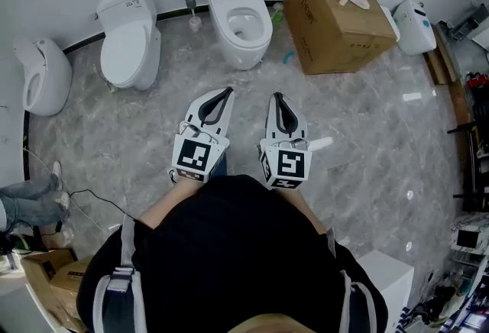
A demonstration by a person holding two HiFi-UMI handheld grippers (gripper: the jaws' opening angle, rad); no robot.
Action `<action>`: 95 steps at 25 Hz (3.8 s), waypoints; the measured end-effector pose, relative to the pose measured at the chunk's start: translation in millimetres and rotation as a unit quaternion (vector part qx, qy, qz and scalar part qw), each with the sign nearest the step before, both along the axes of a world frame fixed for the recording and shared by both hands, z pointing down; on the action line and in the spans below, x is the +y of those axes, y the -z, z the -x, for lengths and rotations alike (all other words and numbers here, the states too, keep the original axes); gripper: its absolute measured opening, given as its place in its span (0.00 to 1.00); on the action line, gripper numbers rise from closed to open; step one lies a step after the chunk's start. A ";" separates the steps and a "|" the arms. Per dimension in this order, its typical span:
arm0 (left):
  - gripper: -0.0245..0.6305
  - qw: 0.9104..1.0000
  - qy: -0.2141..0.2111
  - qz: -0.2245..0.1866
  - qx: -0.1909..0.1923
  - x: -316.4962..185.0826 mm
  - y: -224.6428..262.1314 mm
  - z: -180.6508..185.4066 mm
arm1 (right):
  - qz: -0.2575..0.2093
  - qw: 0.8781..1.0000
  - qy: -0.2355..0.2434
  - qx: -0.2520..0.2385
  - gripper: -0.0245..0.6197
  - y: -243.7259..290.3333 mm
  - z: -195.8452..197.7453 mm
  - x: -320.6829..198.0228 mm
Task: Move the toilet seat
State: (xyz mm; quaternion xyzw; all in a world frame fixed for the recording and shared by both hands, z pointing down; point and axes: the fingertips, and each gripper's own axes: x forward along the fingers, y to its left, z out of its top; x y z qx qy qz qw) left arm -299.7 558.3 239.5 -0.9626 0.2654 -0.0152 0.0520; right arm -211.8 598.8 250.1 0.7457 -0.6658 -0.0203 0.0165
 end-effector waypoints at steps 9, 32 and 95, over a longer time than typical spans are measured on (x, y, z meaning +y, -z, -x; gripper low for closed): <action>0.05 1.000 -0.011 -0.002 0.004 -76.4 -9.4 -35.1 | 0.007 1.000 -0.008 0.005 0.07 -10.7 -33.2 -74.4; 0.05 0.998 -0.060 0.021 0.007 -290.7 -8.5 -113.3 | 0.036 0.998 -0.050 0.015 0.07 -8.3 -98.5 -277.1; 0.05 0.987 0.161 0.026 0.010 -540.2 -12.6 -312.1 | 0.009 0.975 0.219 0.029 0.07 2.4 -301.0 -576.5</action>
